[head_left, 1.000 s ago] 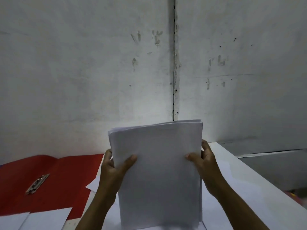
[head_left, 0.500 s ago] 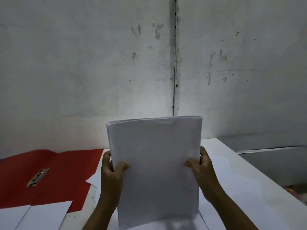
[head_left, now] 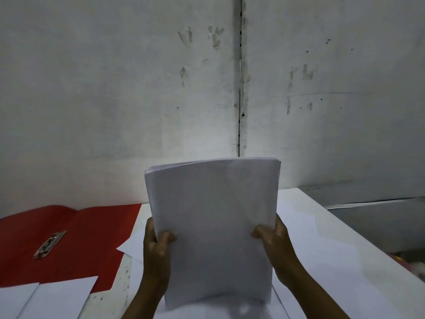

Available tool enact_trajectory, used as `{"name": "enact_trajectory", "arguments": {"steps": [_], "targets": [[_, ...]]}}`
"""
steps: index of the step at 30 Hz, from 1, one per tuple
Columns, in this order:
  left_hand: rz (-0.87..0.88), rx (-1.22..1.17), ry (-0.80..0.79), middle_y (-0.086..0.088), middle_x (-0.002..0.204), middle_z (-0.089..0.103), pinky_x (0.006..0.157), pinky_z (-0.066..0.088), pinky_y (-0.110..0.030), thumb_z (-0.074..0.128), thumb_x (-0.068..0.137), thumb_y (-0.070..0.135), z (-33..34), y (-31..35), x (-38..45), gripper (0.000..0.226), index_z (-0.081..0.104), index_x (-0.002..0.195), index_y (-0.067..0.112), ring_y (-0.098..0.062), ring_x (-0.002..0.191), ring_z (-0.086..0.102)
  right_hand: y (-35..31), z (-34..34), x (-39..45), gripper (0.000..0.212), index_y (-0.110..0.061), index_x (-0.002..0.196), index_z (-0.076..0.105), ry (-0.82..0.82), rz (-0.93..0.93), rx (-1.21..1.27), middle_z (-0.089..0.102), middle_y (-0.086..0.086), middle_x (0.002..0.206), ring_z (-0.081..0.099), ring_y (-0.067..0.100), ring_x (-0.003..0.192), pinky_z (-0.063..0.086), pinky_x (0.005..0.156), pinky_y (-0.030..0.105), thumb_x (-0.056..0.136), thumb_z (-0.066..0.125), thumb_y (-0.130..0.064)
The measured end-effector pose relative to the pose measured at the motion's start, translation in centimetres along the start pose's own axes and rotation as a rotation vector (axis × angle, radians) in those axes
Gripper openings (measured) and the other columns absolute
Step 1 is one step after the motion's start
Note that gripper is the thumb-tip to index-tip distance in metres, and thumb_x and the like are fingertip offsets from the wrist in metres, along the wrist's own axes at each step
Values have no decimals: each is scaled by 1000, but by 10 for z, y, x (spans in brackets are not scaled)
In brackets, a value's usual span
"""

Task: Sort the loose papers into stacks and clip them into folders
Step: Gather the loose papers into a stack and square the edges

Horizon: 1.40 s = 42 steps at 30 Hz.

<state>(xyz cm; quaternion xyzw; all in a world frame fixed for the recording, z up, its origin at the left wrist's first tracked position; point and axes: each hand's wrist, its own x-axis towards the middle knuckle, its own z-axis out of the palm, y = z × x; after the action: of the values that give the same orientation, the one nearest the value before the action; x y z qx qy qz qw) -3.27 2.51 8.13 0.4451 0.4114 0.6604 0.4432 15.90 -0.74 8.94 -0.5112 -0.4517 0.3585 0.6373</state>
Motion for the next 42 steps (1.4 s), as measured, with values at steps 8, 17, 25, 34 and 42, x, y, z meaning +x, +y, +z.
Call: {"name": "enact_trajectory", "arguments": {"steps": [8,17,25,34,42], "targets": [[-38,3,-21,-5,88,54,72,46,-40,45,55,16,-4,1,1,36,50,88,29,-25,81,51,0,-5,-2,35,-27,85,53,-5,-2,6,59,-4,85,56,12,76,46,47,9,53,49,-15],[-41,3,12,-4,86,53,65,44,-33,45,55,18,-8,-2,-3,52,49,107,14,-23,80,49,1,-3,-9,45,-22,98,54,14,3,21,59,-4,87,56,11,77,45,46,7,54,48,-16],[-111,83,-9,-7,95,57,73,46,-38,46,53,18,-10,-16,-14,53,50,107,19,-24,83,54,22,-3,-16,52,-15,103,55,15,106,-56,59,1,87,56,17,78,44,54,21,51,48,-17],[-203,327,-182,-9,90,58,59,45,-27,57,72,27,-22,-13,-13,26,52,94,15,-21,77,56,21,-7,-18,28,-29,80,50,-125,137,-231,58,-8,82,55,9,75,44,59,20,90,48,-2],[-253,372,-120,-6,84,57,61,43,-25,52,84,23,-33,-25,-11,14,54,92,11,-20,75,54,36,0,-23,17,-19,96,54,-129,192,-314,59,-7,81,55,9,72,40,56,19,91,48,-4]]}}
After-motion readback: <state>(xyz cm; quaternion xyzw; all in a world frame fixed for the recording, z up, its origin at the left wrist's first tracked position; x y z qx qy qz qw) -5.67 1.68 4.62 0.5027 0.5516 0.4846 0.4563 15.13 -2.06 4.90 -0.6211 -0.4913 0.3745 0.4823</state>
